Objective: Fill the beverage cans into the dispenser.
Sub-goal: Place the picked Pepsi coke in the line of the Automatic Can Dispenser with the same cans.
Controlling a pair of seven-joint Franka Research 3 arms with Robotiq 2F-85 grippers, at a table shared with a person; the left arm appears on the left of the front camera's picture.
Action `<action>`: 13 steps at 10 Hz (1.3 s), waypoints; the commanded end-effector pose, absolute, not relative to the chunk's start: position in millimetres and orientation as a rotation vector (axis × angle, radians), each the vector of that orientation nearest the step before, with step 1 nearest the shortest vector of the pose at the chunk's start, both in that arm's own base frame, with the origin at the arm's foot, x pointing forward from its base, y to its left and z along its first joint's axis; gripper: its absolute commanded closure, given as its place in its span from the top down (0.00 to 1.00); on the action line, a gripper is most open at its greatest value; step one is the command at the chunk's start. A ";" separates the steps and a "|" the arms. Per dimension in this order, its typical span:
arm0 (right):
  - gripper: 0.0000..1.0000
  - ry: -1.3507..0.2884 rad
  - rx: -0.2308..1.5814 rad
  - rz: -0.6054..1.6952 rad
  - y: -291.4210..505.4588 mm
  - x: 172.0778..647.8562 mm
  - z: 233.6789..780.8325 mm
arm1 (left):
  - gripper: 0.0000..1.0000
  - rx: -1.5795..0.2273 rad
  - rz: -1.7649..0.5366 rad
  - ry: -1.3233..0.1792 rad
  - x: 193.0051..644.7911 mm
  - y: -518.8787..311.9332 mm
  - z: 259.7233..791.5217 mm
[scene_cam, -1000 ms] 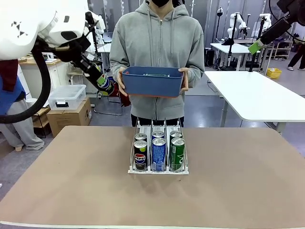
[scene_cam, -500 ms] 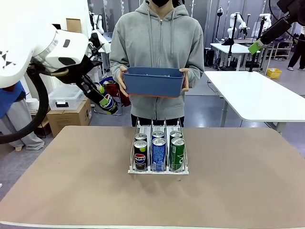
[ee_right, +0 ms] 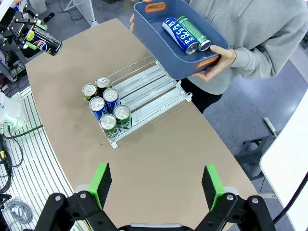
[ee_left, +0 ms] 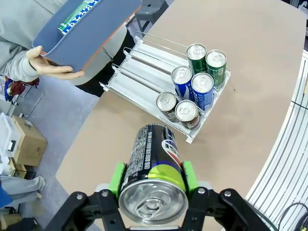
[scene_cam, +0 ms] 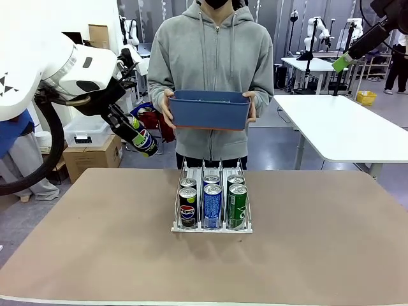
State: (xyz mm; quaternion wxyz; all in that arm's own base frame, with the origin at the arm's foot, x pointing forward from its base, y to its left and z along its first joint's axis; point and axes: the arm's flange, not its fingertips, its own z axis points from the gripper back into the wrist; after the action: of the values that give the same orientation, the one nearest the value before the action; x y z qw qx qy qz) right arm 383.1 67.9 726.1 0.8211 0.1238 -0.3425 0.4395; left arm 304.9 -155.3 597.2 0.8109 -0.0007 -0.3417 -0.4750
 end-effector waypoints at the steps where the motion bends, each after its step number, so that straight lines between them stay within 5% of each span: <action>1: 1.00 -0.731 0.274 0.941 67.0 382.5 726.1 | 0.58 0.013 -0.999 -0.740 307.5 -157.2 604.2; 5: 1.00 -0.731 0.274 0.941 67.0 382.5 726.1 | 0.58 0.049 -0.809 -0.657 277.5 -186.4 580.4; 13: 1.00 -0.731 0.274 0.941 67.0 382.5 726.1 | 0.58 -0.030 -1.017 -0.626 197.6 -254.4 544.9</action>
State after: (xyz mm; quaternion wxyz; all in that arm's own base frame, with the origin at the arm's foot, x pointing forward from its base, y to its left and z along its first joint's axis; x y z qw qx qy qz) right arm 383.0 67.8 726.2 0.8211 0.1237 -0.3425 0.4395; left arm 205.6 -265.7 558.9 0.8305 -0.0048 -0.2994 -0.4697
